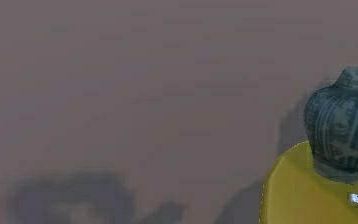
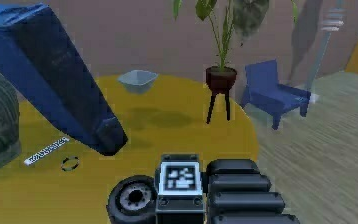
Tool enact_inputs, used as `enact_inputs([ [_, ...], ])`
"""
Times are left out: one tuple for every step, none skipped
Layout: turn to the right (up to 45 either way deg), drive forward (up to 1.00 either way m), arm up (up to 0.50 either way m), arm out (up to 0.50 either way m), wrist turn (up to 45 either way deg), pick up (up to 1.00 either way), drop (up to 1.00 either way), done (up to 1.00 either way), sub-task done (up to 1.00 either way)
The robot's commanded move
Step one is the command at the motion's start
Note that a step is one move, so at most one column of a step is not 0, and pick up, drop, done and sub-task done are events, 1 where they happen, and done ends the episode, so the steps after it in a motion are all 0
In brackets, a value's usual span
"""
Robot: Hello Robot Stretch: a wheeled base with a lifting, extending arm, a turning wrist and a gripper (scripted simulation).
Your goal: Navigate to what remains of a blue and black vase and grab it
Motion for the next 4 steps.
enact_inputs([
  [0.0,0.05,0.0,0.0,0.0,0.0,0.0,0.0,0.0],
  [-39.0,0.0,0.0,0.0,0.0,0.0,0.0,0.0,0.0],
  [0.0,0.0,0.0,0.46,0.0,0.0,0.0,0.0,0.0],
  [0.0,0.0,0.0,0.0,45.0,0.0,0.0,0.0,0.0],
])
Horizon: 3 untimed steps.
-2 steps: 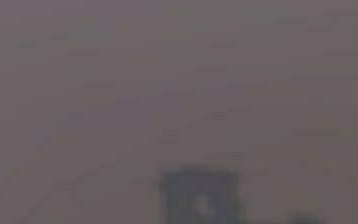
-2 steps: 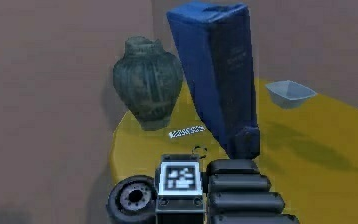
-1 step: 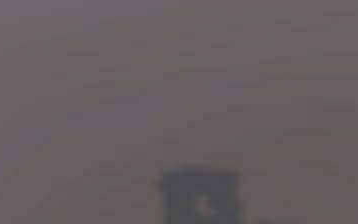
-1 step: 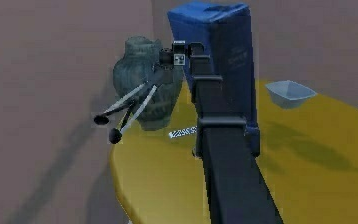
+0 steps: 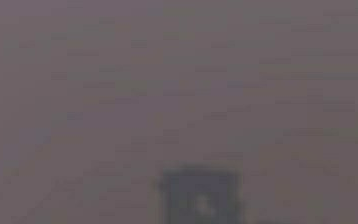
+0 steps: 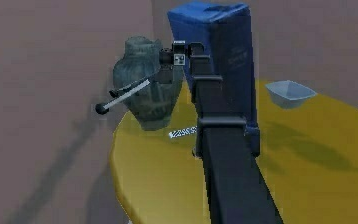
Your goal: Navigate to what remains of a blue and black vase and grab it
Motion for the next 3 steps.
enact_inputs([
  [0.0,0.0,0.0,0.0,45.0,0.0,0.0,0.0,0.0],
  [0.0,0.0,0.0,0.0,6.0,0.0,0.0,0.0,0.0],
  [0.0,0.0,0.0,0.0,0.0,1.0,0.0,0.0,0.0],
])
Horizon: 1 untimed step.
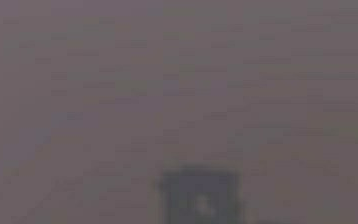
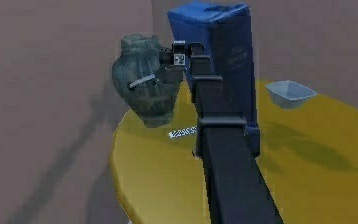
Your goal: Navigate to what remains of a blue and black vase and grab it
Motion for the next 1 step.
enact_inputs([
  [0.0,0.0,0.0,0.0,0.0,0.0,0.0,1.0,0.0],
])
